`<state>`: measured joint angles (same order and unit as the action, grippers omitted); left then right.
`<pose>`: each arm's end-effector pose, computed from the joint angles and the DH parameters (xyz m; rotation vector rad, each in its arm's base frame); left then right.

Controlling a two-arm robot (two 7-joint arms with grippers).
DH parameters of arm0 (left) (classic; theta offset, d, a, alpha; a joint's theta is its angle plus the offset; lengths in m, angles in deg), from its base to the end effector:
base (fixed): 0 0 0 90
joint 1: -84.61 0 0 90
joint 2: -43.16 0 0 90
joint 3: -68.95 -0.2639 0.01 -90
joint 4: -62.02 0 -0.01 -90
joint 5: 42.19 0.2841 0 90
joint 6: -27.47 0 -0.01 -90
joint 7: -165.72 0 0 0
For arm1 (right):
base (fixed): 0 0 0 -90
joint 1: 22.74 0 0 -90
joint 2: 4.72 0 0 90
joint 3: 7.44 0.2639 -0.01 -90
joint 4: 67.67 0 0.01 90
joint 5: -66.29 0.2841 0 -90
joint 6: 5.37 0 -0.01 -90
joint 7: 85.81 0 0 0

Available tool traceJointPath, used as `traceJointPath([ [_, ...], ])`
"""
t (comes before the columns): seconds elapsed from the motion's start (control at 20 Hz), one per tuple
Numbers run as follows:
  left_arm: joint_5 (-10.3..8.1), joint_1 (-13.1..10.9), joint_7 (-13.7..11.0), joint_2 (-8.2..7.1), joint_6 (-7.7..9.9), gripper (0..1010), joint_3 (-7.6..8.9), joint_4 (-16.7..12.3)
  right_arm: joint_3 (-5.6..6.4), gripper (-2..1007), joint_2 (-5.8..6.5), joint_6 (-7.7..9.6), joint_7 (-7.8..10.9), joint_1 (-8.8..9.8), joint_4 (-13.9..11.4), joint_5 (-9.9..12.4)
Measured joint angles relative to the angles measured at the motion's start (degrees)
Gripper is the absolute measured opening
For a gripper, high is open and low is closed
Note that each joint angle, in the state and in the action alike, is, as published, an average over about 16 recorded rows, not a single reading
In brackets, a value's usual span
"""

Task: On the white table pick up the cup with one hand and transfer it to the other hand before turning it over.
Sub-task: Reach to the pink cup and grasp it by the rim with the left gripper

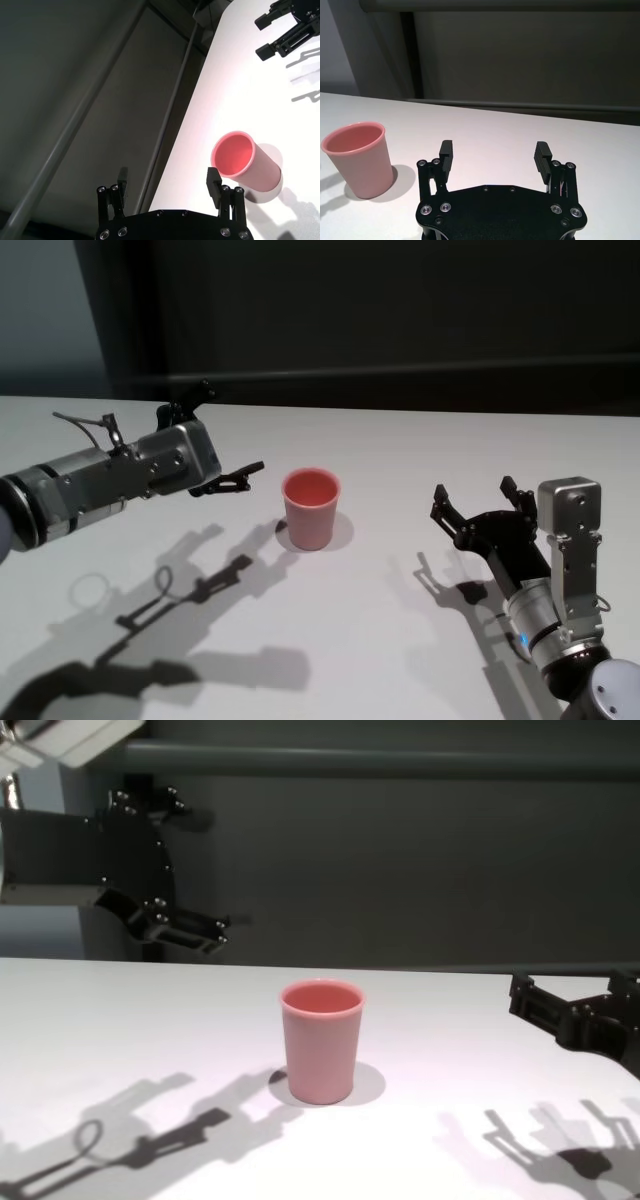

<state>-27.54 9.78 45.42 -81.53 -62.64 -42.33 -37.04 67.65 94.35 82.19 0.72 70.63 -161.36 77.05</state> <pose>0.3369 0.0393 -0.1671 0.5952 -0.7400 0.6707 0.2779 0.0371 -0.2805 0.0396 0.0386 -1.3659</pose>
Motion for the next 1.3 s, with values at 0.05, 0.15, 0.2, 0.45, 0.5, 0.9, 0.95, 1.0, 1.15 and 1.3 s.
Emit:
traceJointPath([
  [0.05,0.69,0.9,-0.9,-0.63,0.02,1003,-0.8,-0.1,0.0,1002,0.0,0.0,0.0,0.0,0.0,0.0],
  [0.15,2.02,2.7,-2.7,-1.7,-0.04,1003,-2.38,-0.1,0.0,1002,0.0,0.0,0.0,0.0,0.0,0.0],
  [0.2,2.68,3.6,-3.5,-2.17,-0.1,1003,-3.19,-0.1,0.0,1002,0.0,0.0,0.0,0.0,0.0,0.0],
  [0.45,5.97,7.9,-7.9,-3.87,-0.72,1003,-7.43,0.3,0.0,1002,0.0,0.0,0.0,0.0,0.0,0.0],
  [0.5,6.6,8.8,-8.8,-4.09,-0.9,1003,-8.28,0.5,0.0,1002,0.0,0.0,0.0,0.0,0.0,0.0],
  [0.9,10.74,15.8,-16.1,-4.16,-2.77,1003,-15.2,3.0,0.0,1002,0.0,0.0,0.0,0.0,0.0,0.0],
  [0.95,11.17,16.7,-16.9,-4.01,-3.06,1003,-16.0,3.4,0.0,1002,0.0,0.0,0.0,0.0,0.0,0.0],
  [1.0,11.58,17.5,-17.7,-3.83,-3.36,1003,-16.78,3.9,0.0,1002,0.0,0.0,0.0,0.0,0.0,0.0],
  [1.15,12.67,19.9,-19.9,-3.13,-4.27,1003,-18.93,5.5,0.0,1002,0.0,0.0,0.0,0.0,0.0,0.0],
  [1.3,13.54,22.3,-21.9,-2.16,-5.19,1003,-20.95,7.4,0.0,1002,0.0,0.0,0.0,0.0,0.0,0.0],
])
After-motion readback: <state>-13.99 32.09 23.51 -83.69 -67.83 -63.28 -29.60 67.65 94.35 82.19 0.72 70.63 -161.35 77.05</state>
